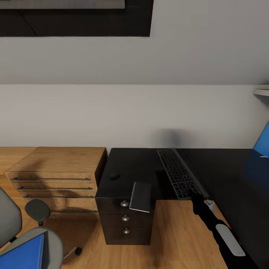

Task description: In the bedroom, organize the workspace by keeping the computer under the desk, ensuring the monitor is on the desk, placing the keyboard on the desk next to the monitor, placing the mouse on the desk next to the keyboard, moving the folder from the swivel chair onto the desk next to the mouse, stacking the notebook on top of the folder with the pen on top of the notebook, and positioning the swivel chair next to the desk.

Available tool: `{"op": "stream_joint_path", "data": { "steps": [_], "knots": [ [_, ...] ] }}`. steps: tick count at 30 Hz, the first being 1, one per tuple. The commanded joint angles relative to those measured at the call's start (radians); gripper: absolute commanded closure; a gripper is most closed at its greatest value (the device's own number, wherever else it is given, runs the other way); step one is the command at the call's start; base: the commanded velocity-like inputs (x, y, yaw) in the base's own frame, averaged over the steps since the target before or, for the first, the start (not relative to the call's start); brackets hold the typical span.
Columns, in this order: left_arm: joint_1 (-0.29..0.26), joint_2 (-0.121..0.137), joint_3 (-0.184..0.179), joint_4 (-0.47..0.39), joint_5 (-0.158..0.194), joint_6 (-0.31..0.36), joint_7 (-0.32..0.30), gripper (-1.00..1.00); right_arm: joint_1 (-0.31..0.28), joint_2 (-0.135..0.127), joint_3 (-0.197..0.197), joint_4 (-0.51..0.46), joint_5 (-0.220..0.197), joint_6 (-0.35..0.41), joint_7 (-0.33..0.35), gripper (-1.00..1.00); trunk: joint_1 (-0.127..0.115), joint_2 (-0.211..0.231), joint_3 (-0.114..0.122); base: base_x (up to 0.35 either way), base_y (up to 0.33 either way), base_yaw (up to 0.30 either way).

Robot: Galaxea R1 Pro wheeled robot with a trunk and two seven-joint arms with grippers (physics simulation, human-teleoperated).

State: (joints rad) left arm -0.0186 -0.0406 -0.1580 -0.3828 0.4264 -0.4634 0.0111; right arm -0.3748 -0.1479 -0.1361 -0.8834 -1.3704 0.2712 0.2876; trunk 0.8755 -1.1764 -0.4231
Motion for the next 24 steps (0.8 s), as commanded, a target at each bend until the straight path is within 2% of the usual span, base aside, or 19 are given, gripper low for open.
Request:
{"op": "stream_joint_path", "data": {
  "steps": [1, 24],
  "knots": [
    [-0.001, 0.0, -0.009, 0.001, 0.01, -0.005, 0.001, -1.0, -0.001, -0.001, -0.003, 0.001, -0.009, 0.009, 0.003, 1.0, 0.0, -0.001, -0.001, 0.0, 0.0, 0.0],
    [0.0, 0.0, -0.011, 0.001, 0.006, -0.008, 0.001, -1.0, -0.001, -0.001, -0.002, 0.007, -0.006, 0.014, 0.012, 1.0, 0.0, -0.001, -0.001, 0.0, 0.0, -0.002]
  ]
}}
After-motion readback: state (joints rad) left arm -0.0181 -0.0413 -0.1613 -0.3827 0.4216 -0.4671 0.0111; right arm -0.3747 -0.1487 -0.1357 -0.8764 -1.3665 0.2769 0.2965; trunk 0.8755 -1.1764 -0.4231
